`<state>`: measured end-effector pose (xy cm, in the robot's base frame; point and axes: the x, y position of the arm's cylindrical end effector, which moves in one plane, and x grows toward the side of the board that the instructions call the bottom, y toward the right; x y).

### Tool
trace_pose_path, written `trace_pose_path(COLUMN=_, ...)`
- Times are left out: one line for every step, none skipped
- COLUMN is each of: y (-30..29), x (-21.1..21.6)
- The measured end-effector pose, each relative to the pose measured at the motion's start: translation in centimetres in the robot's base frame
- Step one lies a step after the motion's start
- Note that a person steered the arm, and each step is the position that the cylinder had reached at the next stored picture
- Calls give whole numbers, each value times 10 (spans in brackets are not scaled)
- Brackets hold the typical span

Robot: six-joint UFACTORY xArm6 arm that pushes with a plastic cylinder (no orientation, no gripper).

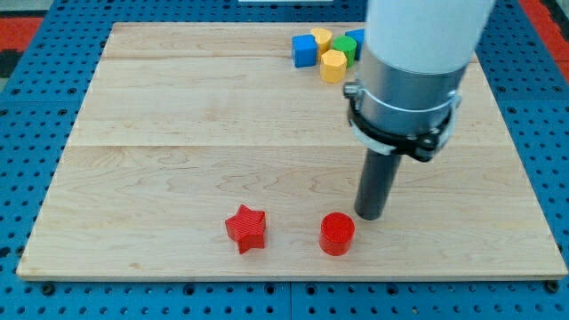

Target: Push the red circle into the red star

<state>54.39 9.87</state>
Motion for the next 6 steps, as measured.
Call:
trace_pose_path(y=1, x=17)
trace_pose_path(y=1, x=33)
trace_pose_path(y=-18, x=32)
trace_pose_path(y=-54, x=29)
trace_pose_path(y=-71, x=14)
trace_pose_path(y=5, x=-42)
